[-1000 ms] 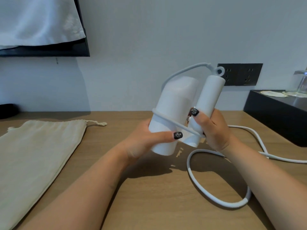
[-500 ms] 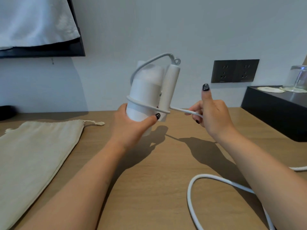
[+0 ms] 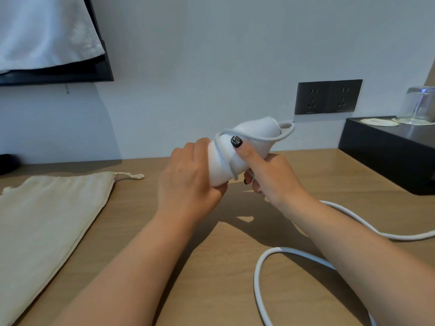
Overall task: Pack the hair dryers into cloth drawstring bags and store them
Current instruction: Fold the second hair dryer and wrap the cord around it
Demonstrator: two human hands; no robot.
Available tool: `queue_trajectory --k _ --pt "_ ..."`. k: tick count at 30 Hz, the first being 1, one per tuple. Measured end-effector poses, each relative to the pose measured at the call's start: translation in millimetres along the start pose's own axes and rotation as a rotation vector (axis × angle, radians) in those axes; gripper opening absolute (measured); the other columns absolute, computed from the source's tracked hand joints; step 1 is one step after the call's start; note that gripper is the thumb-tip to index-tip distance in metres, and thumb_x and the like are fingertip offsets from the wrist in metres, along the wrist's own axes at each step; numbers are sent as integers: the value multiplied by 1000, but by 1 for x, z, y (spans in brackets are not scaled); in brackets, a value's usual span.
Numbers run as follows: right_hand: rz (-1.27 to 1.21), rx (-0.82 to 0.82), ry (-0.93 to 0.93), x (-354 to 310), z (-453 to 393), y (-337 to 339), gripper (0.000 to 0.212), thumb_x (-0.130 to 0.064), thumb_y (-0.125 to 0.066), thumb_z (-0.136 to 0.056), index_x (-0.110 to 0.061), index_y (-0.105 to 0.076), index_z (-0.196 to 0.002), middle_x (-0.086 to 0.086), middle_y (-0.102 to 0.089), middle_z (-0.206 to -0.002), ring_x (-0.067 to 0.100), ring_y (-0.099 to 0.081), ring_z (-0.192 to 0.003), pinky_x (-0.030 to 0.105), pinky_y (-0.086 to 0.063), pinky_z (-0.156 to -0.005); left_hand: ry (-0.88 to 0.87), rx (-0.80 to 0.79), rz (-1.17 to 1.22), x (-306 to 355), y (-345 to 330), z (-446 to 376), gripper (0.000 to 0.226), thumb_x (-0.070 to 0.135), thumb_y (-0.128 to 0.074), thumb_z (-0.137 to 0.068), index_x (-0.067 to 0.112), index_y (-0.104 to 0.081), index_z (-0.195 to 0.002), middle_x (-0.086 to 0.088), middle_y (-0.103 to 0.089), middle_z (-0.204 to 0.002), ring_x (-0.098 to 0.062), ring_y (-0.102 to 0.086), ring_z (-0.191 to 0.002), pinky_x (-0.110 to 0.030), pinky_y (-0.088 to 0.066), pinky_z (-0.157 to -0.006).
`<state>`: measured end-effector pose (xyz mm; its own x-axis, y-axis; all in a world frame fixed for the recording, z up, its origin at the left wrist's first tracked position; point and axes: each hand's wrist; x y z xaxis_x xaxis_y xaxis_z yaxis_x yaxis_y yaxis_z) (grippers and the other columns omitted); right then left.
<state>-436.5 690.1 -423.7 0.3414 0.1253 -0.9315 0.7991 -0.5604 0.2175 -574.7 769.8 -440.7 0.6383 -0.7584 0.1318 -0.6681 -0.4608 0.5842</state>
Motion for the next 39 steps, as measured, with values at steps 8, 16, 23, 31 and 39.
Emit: queue_trajectory --k 8,16,23,31,39 --pt "-226 93 -172 -2 2 -1 48 -61 -73 -68 -16 -57 -69 -2 -50 -54 10 -40 -39 20 -30 -40 -35 -16 -14 9 -6 2 67 42 -78 -65 13 -56 -121 -3 -60 -98 -26 -53 -85 -29 -34 -58" --pt "-236 116 -8 1 -8 17 44 -53 -76 -62 -14 -56 -61 -7 -43 -44 10 -35 -41 25 -27 -44 552 -464 1066 7 1 -5 104 52 -71 -63 30 -15 -149 6 -36 -143 -11 -50 -120 -20 -48 -85" --pt "-317 -48 225 4 -2 17 30 -51 -67 -62 -22 -62 -56 -6 -45 -47 9 -36 -44 19 -27 -42 646 -886 1704 -9 11 0 61 30 -76 -67 11 -57 -122 -19 -68 -110 -33 -69 -94 -42 -59 -80" --pt "-141 -111 87 5 -8 13 63 -69 -54 -78 -11 -41 -56 6 -32 -47 14 -26 -42 23 -19 -43 635 -635 1599 -1 3 1 74 21 -78 -64 12 -50 -132 -15 -66 -118 -29 -67 -99 -41 -59 -75" --pt "185 -107 -31 4 -13 23 91 -79 -43 -68 6 -70 -87 5 -47 -56 14 -32 -45 19 -27 -44 688 -300 1303 -5 -6 -4 102 35 -84 -38 23 -43 -130 -1 -61 -118 -18 -66 -100 -32 -58 -67"
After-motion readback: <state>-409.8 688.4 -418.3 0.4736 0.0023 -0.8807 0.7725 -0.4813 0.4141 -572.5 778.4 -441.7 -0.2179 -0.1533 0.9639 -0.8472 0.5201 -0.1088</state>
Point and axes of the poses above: each hand's wrist, its own z-axis away from the middle knuckle, its own y-axis out of the back of the hand, x = y × z
